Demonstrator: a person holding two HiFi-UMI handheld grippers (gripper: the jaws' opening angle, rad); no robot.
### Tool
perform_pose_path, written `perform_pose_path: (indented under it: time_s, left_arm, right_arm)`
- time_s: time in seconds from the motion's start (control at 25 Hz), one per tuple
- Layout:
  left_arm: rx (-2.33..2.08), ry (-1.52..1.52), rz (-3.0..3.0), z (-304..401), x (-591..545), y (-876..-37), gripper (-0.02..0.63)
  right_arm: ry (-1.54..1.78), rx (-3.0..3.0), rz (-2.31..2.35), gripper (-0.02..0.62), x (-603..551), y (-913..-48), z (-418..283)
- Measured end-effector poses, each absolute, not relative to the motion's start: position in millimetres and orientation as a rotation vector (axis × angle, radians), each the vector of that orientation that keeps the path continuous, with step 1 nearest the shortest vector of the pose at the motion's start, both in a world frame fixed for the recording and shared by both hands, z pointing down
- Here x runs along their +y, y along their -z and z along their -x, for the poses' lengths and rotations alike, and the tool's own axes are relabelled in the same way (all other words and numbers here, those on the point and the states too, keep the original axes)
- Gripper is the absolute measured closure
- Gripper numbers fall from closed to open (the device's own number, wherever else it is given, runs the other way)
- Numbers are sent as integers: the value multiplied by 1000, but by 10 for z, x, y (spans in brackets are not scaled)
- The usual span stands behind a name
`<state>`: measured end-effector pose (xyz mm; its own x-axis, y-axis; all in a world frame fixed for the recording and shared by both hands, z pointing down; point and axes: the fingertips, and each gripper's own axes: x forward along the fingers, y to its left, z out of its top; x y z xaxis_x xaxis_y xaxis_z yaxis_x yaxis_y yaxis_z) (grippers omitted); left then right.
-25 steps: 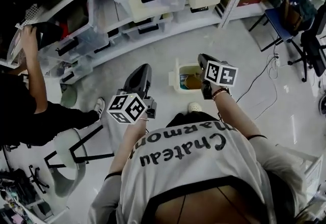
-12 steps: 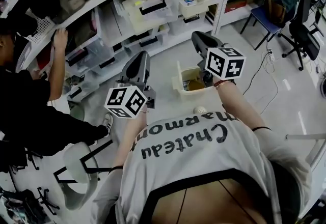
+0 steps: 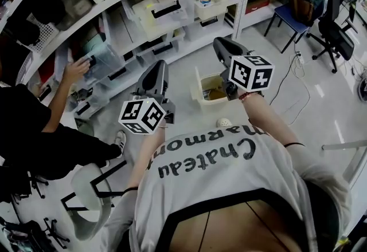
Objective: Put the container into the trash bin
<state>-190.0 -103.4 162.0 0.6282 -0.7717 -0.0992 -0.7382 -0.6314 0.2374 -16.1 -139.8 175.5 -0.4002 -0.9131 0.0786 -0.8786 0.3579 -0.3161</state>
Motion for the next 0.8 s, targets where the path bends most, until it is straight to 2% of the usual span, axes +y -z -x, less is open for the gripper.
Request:
perform_pose_path:
  time_s: [0.8]
  left_arm:
    - [-1265, 323, -2621, 2047, -733, -1797, 583]
  right_arm:
    - [583, 2506, 1697, 554, -1180, -2093, 184]
